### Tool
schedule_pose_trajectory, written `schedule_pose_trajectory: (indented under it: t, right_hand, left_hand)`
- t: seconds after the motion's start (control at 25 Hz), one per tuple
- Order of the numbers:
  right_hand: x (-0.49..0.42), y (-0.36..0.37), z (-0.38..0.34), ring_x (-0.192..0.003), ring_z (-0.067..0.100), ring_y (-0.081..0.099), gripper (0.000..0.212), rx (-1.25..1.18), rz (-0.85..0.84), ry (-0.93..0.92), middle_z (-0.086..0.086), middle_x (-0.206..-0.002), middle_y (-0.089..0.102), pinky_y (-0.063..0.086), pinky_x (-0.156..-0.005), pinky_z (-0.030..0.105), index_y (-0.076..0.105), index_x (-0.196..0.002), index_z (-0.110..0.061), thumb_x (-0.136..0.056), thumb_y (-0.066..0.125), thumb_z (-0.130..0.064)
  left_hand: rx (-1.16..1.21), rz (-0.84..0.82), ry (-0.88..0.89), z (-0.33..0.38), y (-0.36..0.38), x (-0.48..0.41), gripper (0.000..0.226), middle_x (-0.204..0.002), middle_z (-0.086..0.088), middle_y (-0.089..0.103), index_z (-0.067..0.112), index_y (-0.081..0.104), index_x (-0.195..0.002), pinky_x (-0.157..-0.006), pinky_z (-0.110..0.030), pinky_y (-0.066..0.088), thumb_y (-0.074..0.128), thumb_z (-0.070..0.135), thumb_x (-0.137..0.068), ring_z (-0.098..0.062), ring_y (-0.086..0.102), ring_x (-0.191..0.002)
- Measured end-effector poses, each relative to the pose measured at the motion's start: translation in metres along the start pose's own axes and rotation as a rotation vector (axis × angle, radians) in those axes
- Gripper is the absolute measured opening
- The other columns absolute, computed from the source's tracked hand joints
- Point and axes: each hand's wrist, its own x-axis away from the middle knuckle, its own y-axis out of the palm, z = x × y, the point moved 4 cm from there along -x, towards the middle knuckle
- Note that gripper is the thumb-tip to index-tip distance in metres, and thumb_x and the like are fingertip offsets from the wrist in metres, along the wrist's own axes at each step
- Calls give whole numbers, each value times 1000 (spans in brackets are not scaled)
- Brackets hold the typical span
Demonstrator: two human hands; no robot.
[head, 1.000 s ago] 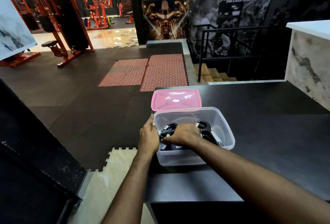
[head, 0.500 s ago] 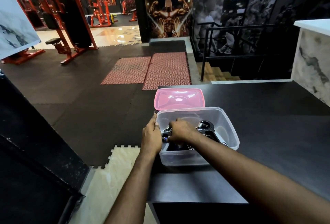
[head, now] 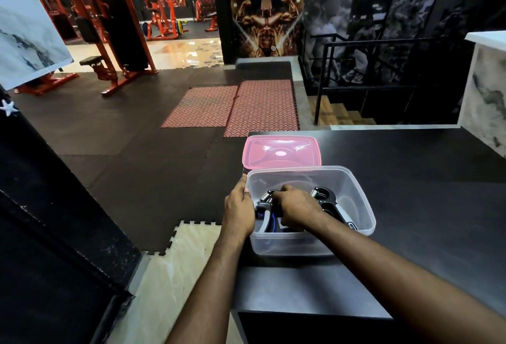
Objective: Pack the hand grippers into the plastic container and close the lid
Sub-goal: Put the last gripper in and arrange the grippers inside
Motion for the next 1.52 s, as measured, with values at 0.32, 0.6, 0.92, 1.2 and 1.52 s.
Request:
schedule_pose_trajectory:
  t: [0.32,0.6,0.92,1.2,1.52]
  right_hand:
    - [-11,-2,-12,-118,34,52,35,104,46,3,10,-125,51,52,-88,44,69,-121,-19,-86,68,-14]
    - [-18,-1,-11,-115,38,63,33,106,48,57,15,-124,62,52,-91,44,69,-119,-5,-86,64,-4]
    - [-8,-18,6,-106,32,66,43,-78,-4,65,9,-115,68,52,-83,34,69,-113,-18,-74,83,-30]
    - [19,-29,78,-114,33,63,64,6,-39,343,13,-123,67,52,-88,37,59,-121,-11,-75,76,-53]
    - [25,-14,76,-123,38,56,84,-117,-92,409,19,-134,50,49,-94,41,33,-138,-12,-75,81,-40]
  left_hand:
    - [-16,5,4,-2,2,-1,47,-141,-8,55,21,48,-142,-96,-19,32,38,12,-97,-24,51,-128]
    - [-22,3,-5,-4,2,-2,45,-142,-8,54,22,48,-142,-105,-28,36,38,17,-98,-25,50,-129]
    - [-34,2,-4,0,0,0,45,-142,-9,54,21,48,-142,-105,-26,35,39,16,-99,-26,51,-129]
    - [-74,6,4,-1,0,-1,45,-140,-11,55,22,47,-142,-105,-32,38,38,17,-99,-29,52,-127]
    - [-130,-3,23,1,-1,0,45,-140,-14,54,22,46,-143,-108,-37,37,37,18,-100,-32,50,-128]
